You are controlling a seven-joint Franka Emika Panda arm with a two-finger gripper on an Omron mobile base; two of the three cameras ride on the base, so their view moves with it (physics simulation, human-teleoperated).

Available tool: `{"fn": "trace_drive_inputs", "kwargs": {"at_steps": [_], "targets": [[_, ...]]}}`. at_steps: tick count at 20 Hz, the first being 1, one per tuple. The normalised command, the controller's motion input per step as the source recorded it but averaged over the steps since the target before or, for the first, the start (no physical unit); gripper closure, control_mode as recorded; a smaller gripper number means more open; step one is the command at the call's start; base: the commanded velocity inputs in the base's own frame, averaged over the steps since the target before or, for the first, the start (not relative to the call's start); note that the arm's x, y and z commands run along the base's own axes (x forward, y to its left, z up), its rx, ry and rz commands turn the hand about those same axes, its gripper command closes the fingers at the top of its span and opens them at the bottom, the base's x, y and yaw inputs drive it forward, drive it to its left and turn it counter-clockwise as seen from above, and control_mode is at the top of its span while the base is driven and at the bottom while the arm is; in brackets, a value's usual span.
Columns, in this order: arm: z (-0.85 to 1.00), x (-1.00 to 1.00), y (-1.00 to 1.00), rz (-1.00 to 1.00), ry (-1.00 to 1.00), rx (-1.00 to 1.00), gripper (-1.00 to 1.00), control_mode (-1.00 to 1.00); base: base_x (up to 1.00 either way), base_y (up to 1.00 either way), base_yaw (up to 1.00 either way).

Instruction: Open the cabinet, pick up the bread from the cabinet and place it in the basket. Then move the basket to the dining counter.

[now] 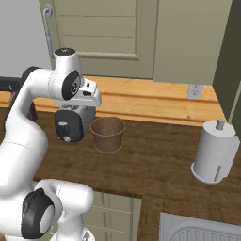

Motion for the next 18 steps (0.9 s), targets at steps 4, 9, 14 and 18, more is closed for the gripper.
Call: {"fn": "trace_drive_inputs", "kwargs": {"at_steps": [4,9,14,18], "targets": [[-0.01,-0.49,0.03,0.03,-0.12,0.0,-1.0,-1.0,0.0,0.0,0.0],[0.28,-0.42,0.55,0.0,-0.53,0.0,-1.0,-1.0,0.0,0.0,0.0],[0.62,-0.07,0.65,-0.03,-0.43,0.03,-1.0,-1.0,0.0,0.0,0.0],[0.88,-0.16,0.53,-0.05,-0.24,0.07,-1.0,-1.0,0.0,0.0,0.0]]}}
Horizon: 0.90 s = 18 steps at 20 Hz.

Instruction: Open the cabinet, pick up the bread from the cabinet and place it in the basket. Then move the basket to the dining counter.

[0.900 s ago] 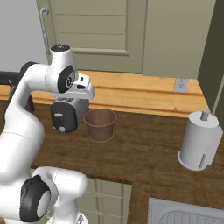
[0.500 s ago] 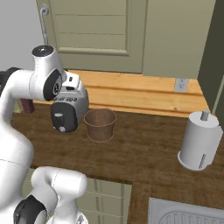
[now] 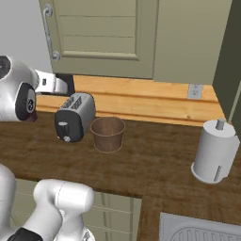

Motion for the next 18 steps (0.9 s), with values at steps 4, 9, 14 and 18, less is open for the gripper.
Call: {"fn": "trace_drive_inputs", "kwargs": {"at_steps": [4,9,14,18], "targets": [[0.88,-0.03,0.39,-0.01,-0.16,0.01,-1.0,-1.0,0.0,0.0,0.0],[0.45,-0.02,0.0,-0.04,-0.11,0.02,-1.0,-1.0,0.0,0.0,0.0],[0.39,0.07,0.05,-0.02,-0.11,0.11,-1.0,-1.0,0.0,0.0,0.0],[0.69,0.12,0.06,-0.03,0.0,0.14,-1.0,-1.0,0.0,0.0,0.0]]}}
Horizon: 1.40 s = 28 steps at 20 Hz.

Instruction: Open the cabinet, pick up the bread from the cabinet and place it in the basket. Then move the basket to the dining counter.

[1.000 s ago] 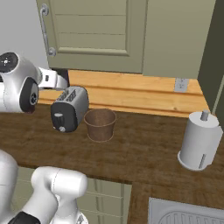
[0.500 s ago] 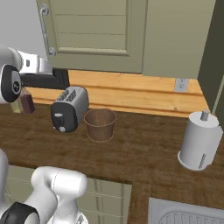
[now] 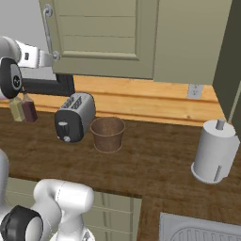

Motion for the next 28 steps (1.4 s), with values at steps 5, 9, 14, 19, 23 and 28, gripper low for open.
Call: {"fn": "trace_drive_inputs", "kwargs": {"at_steps": [5,9,14,19,23,28], "targets": [[0.4,0.31,0.0,0.0,0.0,0.05,-1.0,-1.0,0.0,0.0,0.0],[0.14,0.17,0.0,0.0,0.01,0.0,-1.0,-1.0,0.0,0.0,0.0],[-0.02,0.2,0.06,0.0,0.05,0.0,-1.0,-1.0,0.0,0.0,0.0],[-0.01,0.47,0.07,0.0,0.04,0.0,-1.0,-1.0,0.0,0.0,0.0],[-0.02,0.54,0.05,0.01,0.0,0.0,-1.0,-1.0,0.0,0.0,0.0],[-0.12,0.42,0.0,0.02,0.0,0.0,-1.0,-1.0,0.0,0.0,0.0]]}}
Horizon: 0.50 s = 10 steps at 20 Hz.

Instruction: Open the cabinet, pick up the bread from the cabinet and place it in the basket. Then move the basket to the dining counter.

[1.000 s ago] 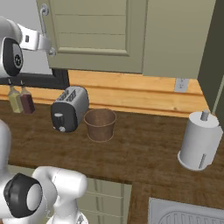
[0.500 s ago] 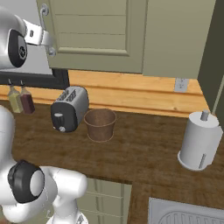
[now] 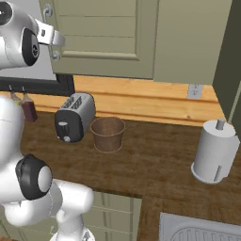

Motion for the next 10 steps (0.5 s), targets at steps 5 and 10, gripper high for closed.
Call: {"fn": "trace_drive_inputs", "kwargs": {"at_steps": [5,10], "targets": [[-0.1,0.4,0.0,0.03,0.0,0.0,-1.0,-1.0,0.0,0.0,0.0],[-0.14,0.34,0.07,0.02,0.0,0.0,-1.0,-1.0,0.0,0.0,0.0]]}}
